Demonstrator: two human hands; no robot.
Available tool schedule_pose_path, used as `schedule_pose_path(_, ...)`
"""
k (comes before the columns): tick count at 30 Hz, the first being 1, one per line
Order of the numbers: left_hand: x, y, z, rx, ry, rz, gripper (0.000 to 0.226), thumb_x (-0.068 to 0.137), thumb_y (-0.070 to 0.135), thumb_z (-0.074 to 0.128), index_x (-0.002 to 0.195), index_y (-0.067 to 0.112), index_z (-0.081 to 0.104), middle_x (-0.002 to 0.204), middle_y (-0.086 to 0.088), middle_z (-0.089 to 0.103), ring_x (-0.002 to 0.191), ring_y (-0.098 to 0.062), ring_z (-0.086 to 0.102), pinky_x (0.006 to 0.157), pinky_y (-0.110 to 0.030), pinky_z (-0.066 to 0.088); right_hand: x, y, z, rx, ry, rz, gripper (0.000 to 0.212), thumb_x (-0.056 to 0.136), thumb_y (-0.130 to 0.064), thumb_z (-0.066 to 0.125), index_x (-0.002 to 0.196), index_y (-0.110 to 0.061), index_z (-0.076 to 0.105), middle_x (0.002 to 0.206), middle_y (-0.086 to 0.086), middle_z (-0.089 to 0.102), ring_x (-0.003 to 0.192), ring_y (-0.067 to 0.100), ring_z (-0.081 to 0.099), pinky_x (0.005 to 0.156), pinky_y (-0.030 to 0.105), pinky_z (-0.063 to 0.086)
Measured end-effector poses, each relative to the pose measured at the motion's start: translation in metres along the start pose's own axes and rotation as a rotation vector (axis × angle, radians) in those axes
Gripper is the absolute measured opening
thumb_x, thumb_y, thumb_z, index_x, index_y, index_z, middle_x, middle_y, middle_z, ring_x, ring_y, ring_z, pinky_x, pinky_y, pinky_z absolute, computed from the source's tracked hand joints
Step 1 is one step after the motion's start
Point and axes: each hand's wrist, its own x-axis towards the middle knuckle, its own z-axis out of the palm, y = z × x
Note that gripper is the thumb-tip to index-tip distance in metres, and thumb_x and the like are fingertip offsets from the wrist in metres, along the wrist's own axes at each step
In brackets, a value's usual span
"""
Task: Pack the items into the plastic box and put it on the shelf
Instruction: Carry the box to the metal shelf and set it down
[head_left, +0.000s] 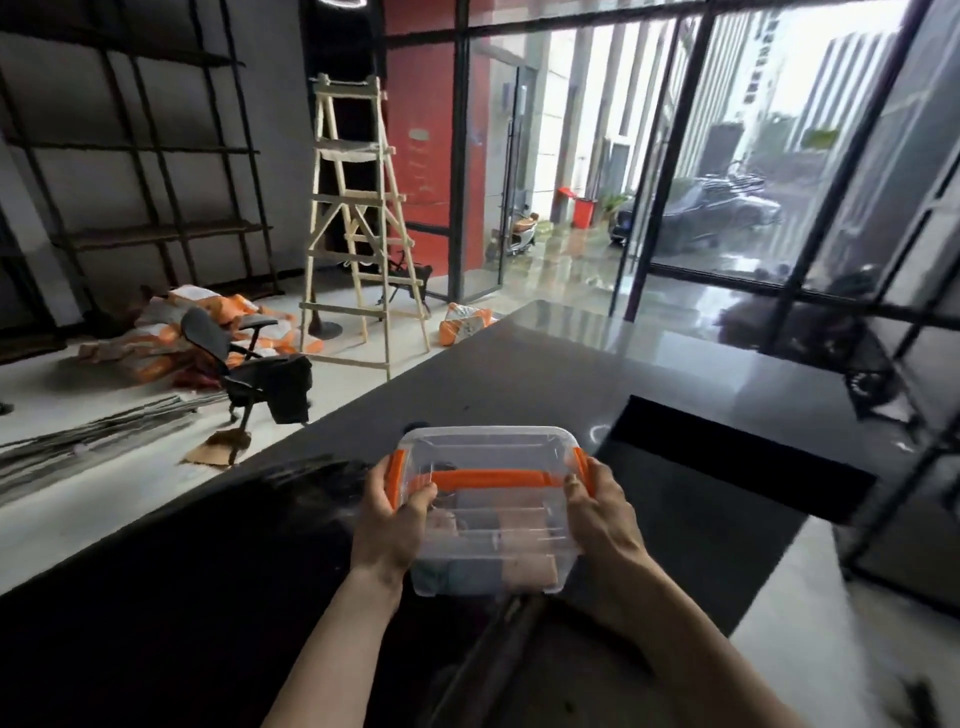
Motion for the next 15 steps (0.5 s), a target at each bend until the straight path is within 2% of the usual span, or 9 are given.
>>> schedule_pose_path(1,-0.005,-0.001,0.021,0.003,-0.047,0.004,0.056,0.095,0.02,0.062,0.146,0.023,0.04,0.135,-0.001,0.056,0.092,-0.007,0.063,0.058,-0.014,0.053,-0.003,0.011,-0.019,-0.013,0.05,0.029,0.043,0.102,-0.034,0.042,0.143,-0.024,0.045,0.133,0.01,0.06,0.109,0.028,0.057,0.088,0.031,0.039)
schedule_pose_path(2,-0.012,-0.001,0.042,-0.001,-0.088,0.002,0.056,0.095,0.021,0.062,0.146,0.024,0.039,0.135,-0.002,0.056,0.093,-0.011,0.064,0.058,-0.017,0.054,-0.007,0.023,-0.038,-0.02,0.093,0.054,0.043,0.101,-0.034,0.042,0.143,-0.024,0.045,0.134,0.009,0.06,0.115,0.03,0.057,0.093,0.034,0.042)
schedule_pose_path(3,-0.018,-0.002,0.062,0.006,-0.129,0.003,0.058,0.094,0.022,0.063,0.147,0.026,0.039,0.135,-0.003,0.057,0.1,-0.018,0.065,0.068,-0.025,0.058,-0.011,0.036,-0.056,-0.021,0.133,0.077,0.044,0.101,-0.035,0.043,0.143,-0.024,0.045,0.135,0.009,0.06,0.118,0.031,0.057,0.099,0.039,0.044)
schedule_pose_path(5,-0.037,-0.003,0.102,0.031,-0.219,0.003,0.061,0.09,0.028,0.067,0.145,0.029,0.041,0.133,-0.004,0.059,0.112,-0.026,0.062,0.092,-0.042,0.054,-0.021,0.061,-0.093,-0.001,0.223,0.125,0.044,0.102,-0.037,0.042,0.144,-0.024,0.045,0.134,0.009,0.06,0.116,0.03,0.058,0.102,0.047,0.047)
schedule_pose_path(7,-0.052,-0.012,0.142,0.062,-0.299,0.015,0.066,0.08,0.039,0.072,0.14,0.032,0.045,0.132,-0.004,0.062,0.114,-0.027,0.062,0.101,-0.049,0.049,-0.034,0.086,-0.129,0.033,0.305,0.157,0.042,0.103,-0.038,0.041,0.142,-0.022,0.046,0.127,0.007,0.062,0.105,0.025,0.059,0.093,0.042,0.051)
schedule_pose_path(9,-0.072,-0.021,0.181,0.093,-0.364,0.046,0.069,0.078,0.037,0.073,0.141,0.026,0.047,0.132,-0.005,0.061,0.116,-0.027,0.061,0.103,-0.05,0.047,-0.048,0.112,-0.161,0.069,0.384,0.19,0.044,0.103,-0.041,0.04,0.143,-0.023,0.045,0.127,0.005,0.061,0.105,0.024,0.059,0.089,0.04,0.053)
schedule_pose_path(11,-0.096,-0.033,0.218,0.12,-0.46,0.059,0.068,0.084,0.029,0.072,0.145,0.022,0.044,0.131,-0.004,0.059,0.118,-0.026,0.059,0.105,-0.048,0.046,-0.062,0.144,-0.19,0.096,0.446,0.236,0.051,0.099,-0.053,0.039,0.144,-0.028,0.042,0.132,0.005,0.061,0.113,0.029,0.061,0.095,0.048,0.055)
schedule_pose_path(13,-0.122,-0.05,0.253,0.126,-0.537,0.062,0.069,0.085,0.027,0.071,0.147,0.022,0.041,0.132,-0.004,0.058,0.119,-0.025,0.057,0.106,-0.047,0.045,-0.074,0.186,-0.219,0.12,0.499,0.266,0.059,0.093,-0.066,0.036,0.143,-0.035,0.041,0.129,0.004,0.063,0.111,0.03,0.063,0.093,0.054,0.056)
schedule_pose_path(15,-0.149,-0.075,0.29,0.13,-0.587,0.069,0.076,0.076,0.036,0.072,0.145,0.026,0.043,0.132,-0.004,0.06,0.118,-0.025,0.059,0.106,-0.048,0.045,-0.087,0.226,-0.247,0.129,0.55,0.306,0.055,0.095,-0.062,0.037,0.143,-0.035,0.041,0.127,0.004,0.064,0.109,0.03,0.064,0.093,0.054,0.055)
